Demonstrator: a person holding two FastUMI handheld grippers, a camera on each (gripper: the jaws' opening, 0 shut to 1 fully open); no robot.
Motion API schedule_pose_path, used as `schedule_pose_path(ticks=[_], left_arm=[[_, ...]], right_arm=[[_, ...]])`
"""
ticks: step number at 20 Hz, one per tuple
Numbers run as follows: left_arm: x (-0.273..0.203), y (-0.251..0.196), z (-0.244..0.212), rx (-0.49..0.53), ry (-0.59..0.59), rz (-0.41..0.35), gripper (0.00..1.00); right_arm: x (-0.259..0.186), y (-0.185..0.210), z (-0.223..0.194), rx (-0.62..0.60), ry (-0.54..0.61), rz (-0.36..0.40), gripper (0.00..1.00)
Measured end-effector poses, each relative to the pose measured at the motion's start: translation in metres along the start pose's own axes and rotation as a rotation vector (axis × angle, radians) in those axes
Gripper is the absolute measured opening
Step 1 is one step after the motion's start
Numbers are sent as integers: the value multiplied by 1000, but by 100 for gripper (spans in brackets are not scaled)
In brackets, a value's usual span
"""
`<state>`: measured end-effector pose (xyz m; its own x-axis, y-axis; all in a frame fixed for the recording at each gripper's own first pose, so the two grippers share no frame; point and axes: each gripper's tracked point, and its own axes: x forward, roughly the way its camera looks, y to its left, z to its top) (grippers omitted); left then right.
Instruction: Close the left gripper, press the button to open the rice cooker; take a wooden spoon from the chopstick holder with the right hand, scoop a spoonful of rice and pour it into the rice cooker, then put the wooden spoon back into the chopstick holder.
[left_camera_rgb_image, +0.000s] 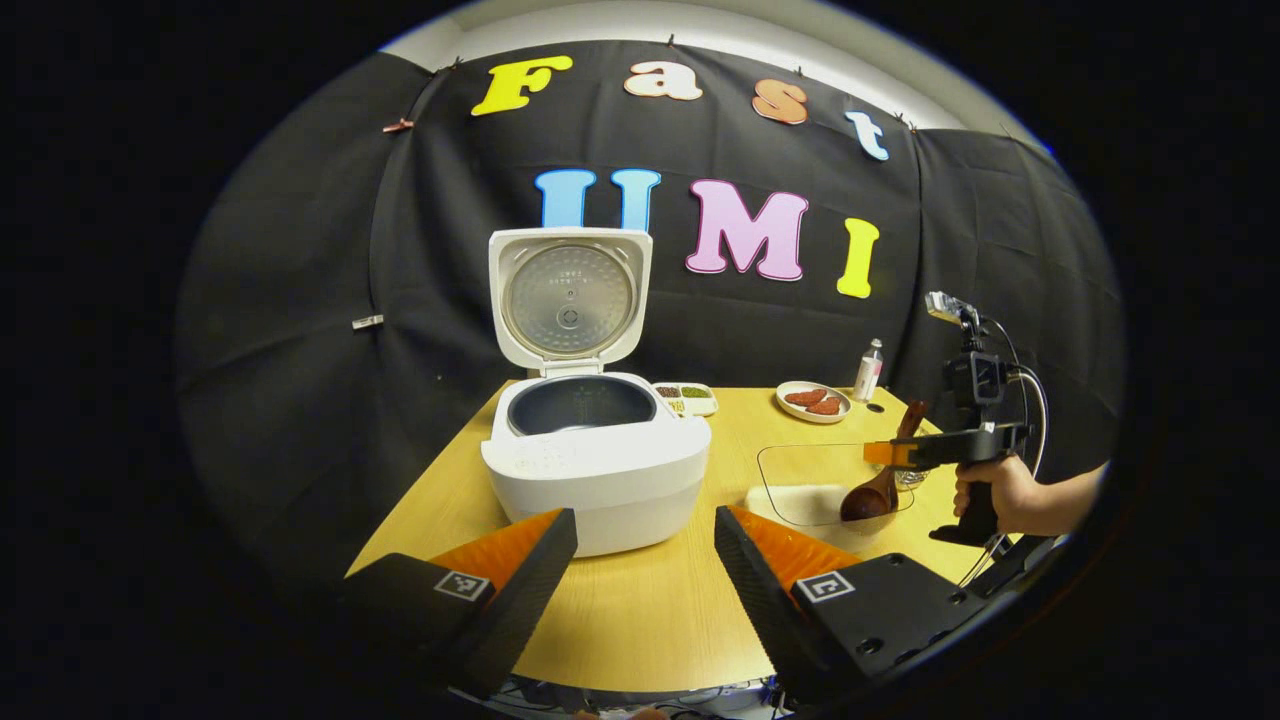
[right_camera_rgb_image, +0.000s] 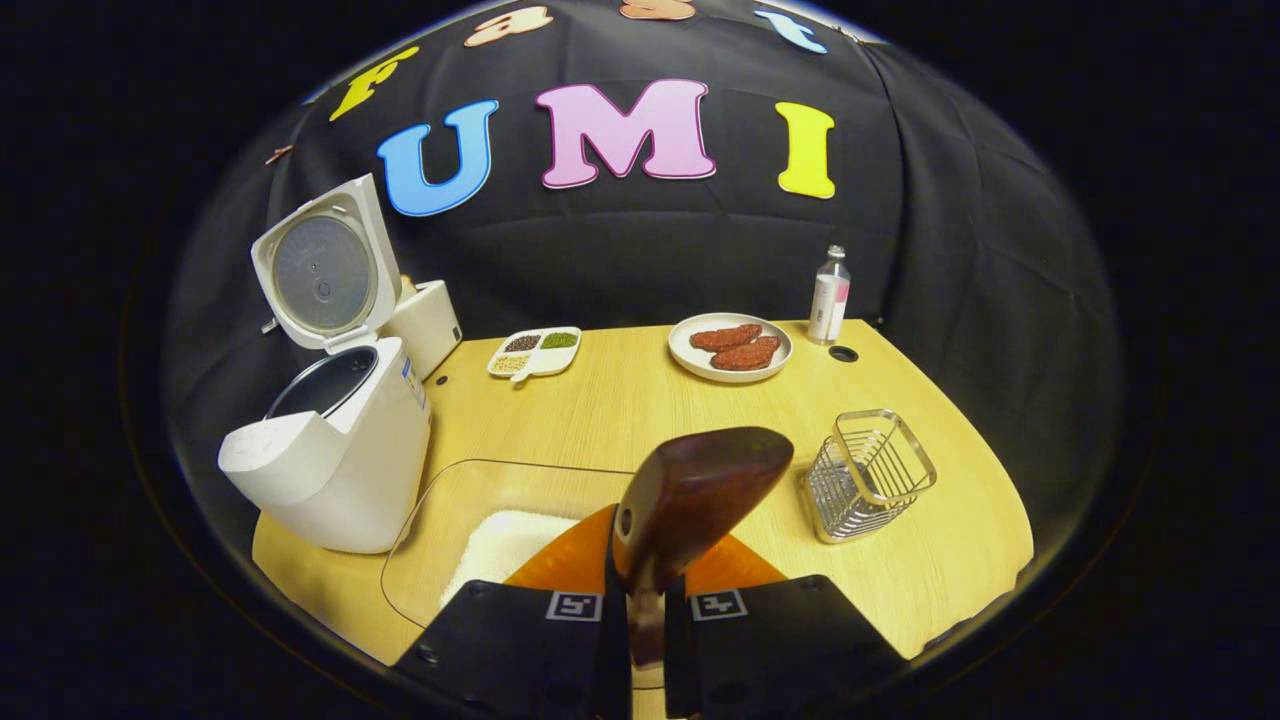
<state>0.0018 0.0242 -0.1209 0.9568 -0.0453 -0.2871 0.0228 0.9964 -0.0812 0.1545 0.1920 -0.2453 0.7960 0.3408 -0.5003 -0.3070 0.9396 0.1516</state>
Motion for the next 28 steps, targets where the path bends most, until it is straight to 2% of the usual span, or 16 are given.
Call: schedule_pose_path(ticks=[4,8,15,20,28], left_arm=[[1,12,-5,-39,7,4,95],[-2,31,-5,-66,3,34,95],[-7,56,-10,-73,9,64,95],[-9,73,-8,-105,0,102,95],[-7,71,-10,-94,1,98,95]], right_arm=[[-4,20,-13,86,44,3,17],[-8,39,-19,131,39,-7,17],[-5,75,-22,340,83,14,17],[-3,80,-22,481,116,17,17],[-11,63,-18,720,165,46,17]])
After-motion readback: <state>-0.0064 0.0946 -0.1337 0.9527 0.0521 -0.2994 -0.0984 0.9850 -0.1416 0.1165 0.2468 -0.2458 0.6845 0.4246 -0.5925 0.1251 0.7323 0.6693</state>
